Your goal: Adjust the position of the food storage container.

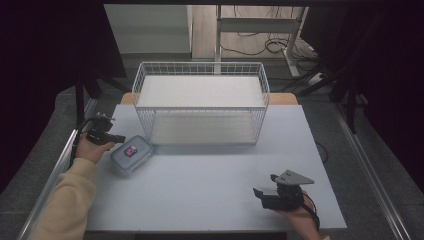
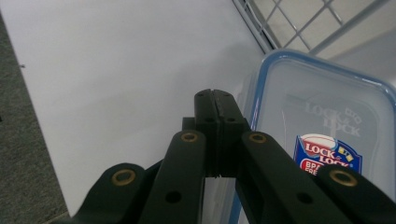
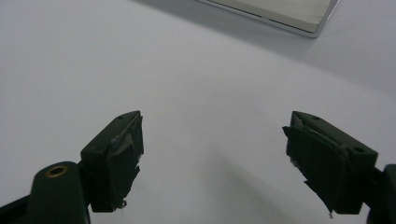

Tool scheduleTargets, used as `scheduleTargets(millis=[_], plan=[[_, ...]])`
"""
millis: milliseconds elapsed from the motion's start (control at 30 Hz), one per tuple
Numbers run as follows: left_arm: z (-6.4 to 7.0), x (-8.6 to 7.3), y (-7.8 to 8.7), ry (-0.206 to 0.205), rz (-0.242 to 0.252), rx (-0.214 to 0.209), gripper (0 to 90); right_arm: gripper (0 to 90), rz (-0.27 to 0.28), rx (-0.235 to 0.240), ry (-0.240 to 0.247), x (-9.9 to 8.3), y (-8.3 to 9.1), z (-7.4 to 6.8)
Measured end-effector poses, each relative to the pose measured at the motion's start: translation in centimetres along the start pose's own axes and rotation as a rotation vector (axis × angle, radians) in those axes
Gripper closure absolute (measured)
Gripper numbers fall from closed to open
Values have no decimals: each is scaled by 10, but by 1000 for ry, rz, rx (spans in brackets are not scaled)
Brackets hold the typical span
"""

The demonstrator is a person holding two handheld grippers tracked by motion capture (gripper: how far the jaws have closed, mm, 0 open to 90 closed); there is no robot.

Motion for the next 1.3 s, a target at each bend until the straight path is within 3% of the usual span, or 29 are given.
scheduleTargets(millis=[133,200,367,633,667,700,1033,1300], plan=[[2,-1,-2,-20,-10,2,899,189,-1,-1,2,0,0,0],[5,-2,-2,-19,-18,-27,900,189,-4,-4,-1,-1,0,1],[12,-5,-4,-54,-42,-52,900,189,-8,-7,1,-1,-1,0],[52,-8,-5,-179,-93,-149,900,189,-15,-7,6,-2,-1,-1],[52,-8,-5,-179,-93,-149,900,190,-15,-8,6,-2,-1,-1],[61,-8,-6,-198,-94,-158,900,190,-15,-8,8,-2,-1,-1],[94,-8,-12,-243,-90,-224,900,190,-19,-5,13,-2,-2,-2],[129,-12,-17,-285,-95,-293,900,190,-29,-5,16,-3,-3,-4]])
Point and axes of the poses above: each handheld gripper's, and its own axes: y roughly backward along the jaws, x roughly out of its top, z roughly to its right, the point moved 6 cm from there along -y, roughly forward along the jaws, and after that the axes turned 14 degrees about z, right-handed, at the moved point
